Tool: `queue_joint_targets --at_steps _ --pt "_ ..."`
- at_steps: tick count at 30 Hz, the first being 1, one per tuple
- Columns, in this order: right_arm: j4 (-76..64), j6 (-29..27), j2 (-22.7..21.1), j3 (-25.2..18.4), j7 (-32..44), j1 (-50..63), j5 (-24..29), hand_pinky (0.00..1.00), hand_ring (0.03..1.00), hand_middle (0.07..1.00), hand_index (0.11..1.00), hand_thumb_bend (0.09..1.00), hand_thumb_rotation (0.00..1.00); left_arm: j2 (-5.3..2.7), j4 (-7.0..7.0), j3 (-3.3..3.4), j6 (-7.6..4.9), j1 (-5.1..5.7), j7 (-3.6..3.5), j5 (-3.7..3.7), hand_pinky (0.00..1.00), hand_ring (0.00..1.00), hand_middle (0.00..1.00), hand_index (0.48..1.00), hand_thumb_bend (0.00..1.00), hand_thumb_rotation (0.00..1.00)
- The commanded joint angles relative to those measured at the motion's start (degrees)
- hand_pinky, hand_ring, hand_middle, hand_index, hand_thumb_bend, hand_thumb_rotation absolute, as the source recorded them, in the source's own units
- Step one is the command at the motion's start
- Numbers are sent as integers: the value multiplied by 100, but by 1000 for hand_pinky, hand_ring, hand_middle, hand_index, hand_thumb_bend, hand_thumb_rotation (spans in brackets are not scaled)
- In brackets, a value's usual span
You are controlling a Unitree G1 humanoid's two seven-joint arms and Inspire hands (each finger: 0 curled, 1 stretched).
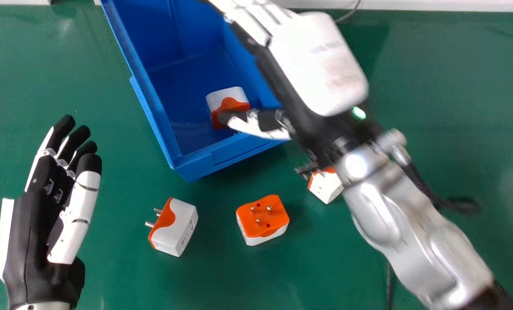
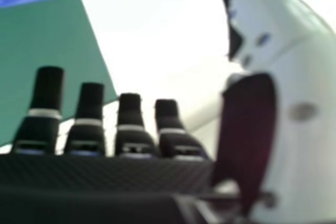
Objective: Pick all objects and put in blue box
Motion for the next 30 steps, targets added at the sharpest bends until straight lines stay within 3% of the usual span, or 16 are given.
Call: queue_joint_targets --at_steps 1,5,9,14,15,16,18,22,26,30 --pt "-633 -37 -22 -192 40 519 66 665 826 869 860 441 0 30 -111 39 -107 98 -17 -76 865 880 894 885 469 519" --pt "-1158 -142 -68 -432 13 1437 95 676 837 878 867 463 0 41 -210 76 -75 224 13 -54 866 883 894 889 478 514" --pt "-1413 -283 -69 -657 -187 2290 44 682 843 885 874 490 0 72 -160 160 -194 296 -46 -115 859 878 895 897 477 505" --pt "-1361 -543 12 -824 -541 2990 13 681 838 884 873 516 0 84 -230 221 -159 396 -70 -191 856 874 893 899 477 495" --pt "-1337 -575 34 -854 -618 3108 1 682 836 885 874 519 0 83 -296 228 -50 434 -36 -184 859 875 895 901 475 493" --pt "-1320 -578 65 -890 -675 3218 -13 682 836 885 874 519 0 80 -378 240 88 482 33 -123 859 875 895 901 475 493" --pt "-1291 -549 130 -965 -745 3395 -14 692 837 888 880 518 8 98 -468 269 223 542 99 -41 862 874 890 898 489 509" --pt "-1272 -498 218 -1071 -792 3580 -62 700 841 896 892 517 34 137 -503 315 212 590 118 42 867 875 881 893 503 542" --pt "-1294 -263 325 -1166 -669 3683 -157 701 843 899 900 534 73 149 -565 339 275 645 77 -100 870 877 875 891 511 570" --pt "-1209 -80 403 -1186 -585 3622 -188 710 854 909 911 545 122 153 -693 334 367 737 71 -154 875 879 874 892 517 575"
